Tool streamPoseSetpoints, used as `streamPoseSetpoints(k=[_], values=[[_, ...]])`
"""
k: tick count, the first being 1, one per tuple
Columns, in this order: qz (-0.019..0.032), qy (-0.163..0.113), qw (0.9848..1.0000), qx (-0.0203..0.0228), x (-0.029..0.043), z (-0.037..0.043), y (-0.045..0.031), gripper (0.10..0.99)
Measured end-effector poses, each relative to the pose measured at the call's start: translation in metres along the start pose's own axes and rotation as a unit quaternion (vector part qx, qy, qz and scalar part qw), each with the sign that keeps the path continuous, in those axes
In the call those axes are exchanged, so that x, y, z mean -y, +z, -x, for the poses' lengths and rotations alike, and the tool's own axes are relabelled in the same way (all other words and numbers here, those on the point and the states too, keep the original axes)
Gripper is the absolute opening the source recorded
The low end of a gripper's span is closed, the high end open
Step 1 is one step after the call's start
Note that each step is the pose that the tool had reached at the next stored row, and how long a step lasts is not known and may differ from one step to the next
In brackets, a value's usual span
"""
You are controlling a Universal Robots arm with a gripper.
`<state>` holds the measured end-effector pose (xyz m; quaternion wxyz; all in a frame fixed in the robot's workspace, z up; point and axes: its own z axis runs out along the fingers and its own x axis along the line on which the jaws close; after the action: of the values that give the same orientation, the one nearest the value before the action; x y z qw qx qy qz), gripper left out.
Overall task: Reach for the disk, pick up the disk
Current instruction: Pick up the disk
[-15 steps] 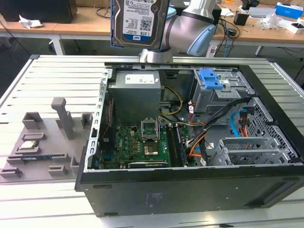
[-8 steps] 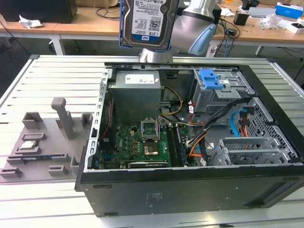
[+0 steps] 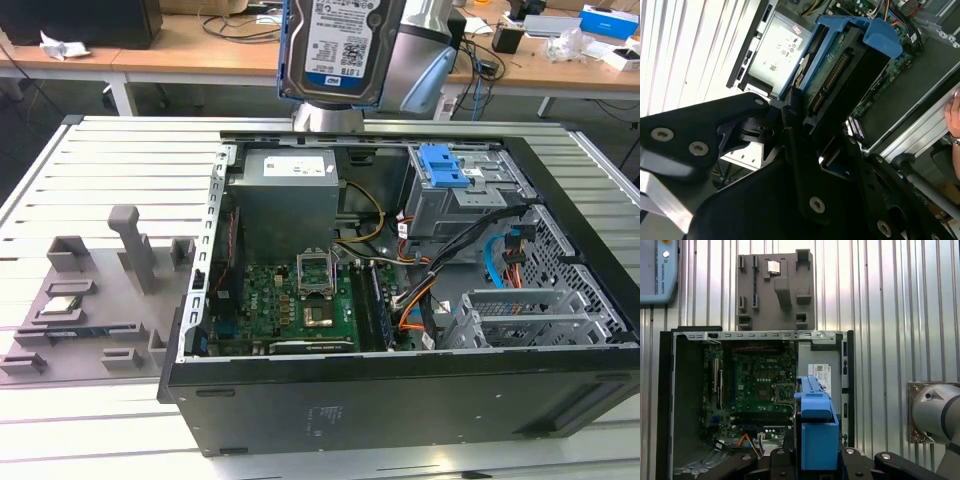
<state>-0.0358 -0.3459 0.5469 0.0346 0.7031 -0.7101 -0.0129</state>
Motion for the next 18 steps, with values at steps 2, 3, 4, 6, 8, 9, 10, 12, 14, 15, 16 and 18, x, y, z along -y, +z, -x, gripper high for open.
streamPoseSetpoints(k=[2, 3, 4, 6, 8, 9, 10, 12, 14, 15, 16, 18], values=[[0.0000, 0.000, 1.0000, 0.0000, 0.0062, 0.0001, -0.0004, 0.361], [0.0000, 0.000, 1.0000, 0.0000, 0.0094, 0.0001, -0.0006, 0.361], [0.0000, 0.000, 1.0000, 0.0000, 0.0121, 0.0001, -0.0008, 0.361], [0.0000, 0.000, 1.0000, 0.0000, 0.0174, 0.0001, -0.0012, 0.361], [0.0000, 0.000, 1.0000, 0.0000, 0.0221, 0.0002, -0.0015, 0.361], [0.0000, 0.000, 1.0000, 0.0001, 0.0241, 0.0002, -0.0016, 0.361], [0.0000, 0.000, 1.0000, 0.0001, 0.0271, 0.0002, -0.0018, 0.361], [0.0000, 0.000, 1.0000, 0.0001, 0.0330, 0.0003, -0.0022, 0.361], [0.0000, 0.000, 1.0000, 0.0000, 0.0409, 0.0004, -0.0027, 0.361], [0.0000, 0.000, 1.0000, -0.0001, 0.0443, 0.0004, -0.0030, 0.361], [0.0000, 0.000, 1.0000, 0.0000, 0.0466, 0.0004, -0.0031, 0.361], [0.0000, 0.000, 1.0000, 0.0000, 0.0511, 0.0005, -0.0034, 0.361]])
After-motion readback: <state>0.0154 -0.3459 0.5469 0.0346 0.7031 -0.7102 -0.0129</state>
